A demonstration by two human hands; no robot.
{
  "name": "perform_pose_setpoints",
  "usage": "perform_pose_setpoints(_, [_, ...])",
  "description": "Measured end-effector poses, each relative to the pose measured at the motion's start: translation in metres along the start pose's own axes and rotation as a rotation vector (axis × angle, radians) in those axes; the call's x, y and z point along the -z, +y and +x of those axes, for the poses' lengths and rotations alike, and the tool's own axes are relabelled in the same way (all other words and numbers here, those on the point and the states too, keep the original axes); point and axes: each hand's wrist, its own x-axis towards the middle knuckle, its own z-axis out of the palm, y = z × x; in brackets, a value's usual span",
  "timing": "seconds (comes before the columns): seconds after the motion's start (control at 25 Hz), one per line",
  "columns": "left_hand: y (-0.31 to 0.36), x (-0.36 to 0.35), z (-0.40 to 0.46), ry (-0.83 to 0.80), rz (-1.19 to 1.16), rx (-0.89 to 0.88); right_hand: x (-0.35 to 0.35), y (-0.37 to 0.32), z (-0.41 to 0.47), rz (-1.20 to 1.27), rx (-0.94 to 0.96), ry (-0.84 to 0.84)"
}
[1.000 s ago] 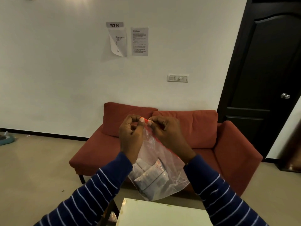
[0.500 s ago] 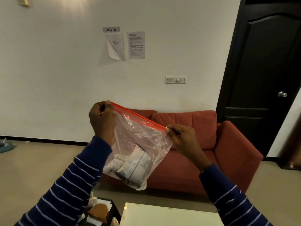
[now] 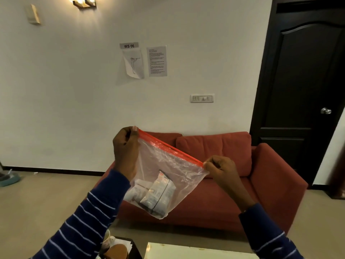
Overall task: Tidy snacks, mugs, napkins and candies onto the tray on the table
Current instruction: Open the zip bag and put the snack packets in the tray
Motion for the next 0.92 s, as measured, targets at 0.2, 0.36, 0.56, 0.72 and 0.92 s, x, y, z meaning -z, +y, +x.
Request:
perform_pose_setpoints(0.2, [-0.003,-0.004,-0.010,-0.106,-0.017,-0.008,0.001,-0.028,0.014,-0.104,0.110,-0.124])
perform_pose_setpoints(0.36, [-0.010,-0.012,-0.029,-0.176,-0.024,0.013,-0.005,-0.065,0.030,-0.066,0.203,-0.302])
perform_pose_setpoints(0.56, [-0.013,-0.013,-0.044,-0.230,-0.027,0.034,-0.013,-0.084,0.039,-0.017,0.151,-0.521])
perform_pose_setpoints(0.72, [-0.015,-0.006,-0.050,-0.260,-0.015,0.005,-0.019,-0.086,0.041,0.021,0.108,-0.485])
perform_pose_setpoints(0.92, [-0.018,-0.003,-0.053,-0.257,0.274,-0.110,-0.027,-0.089,0.038,-0.079,0.194,-0.338])
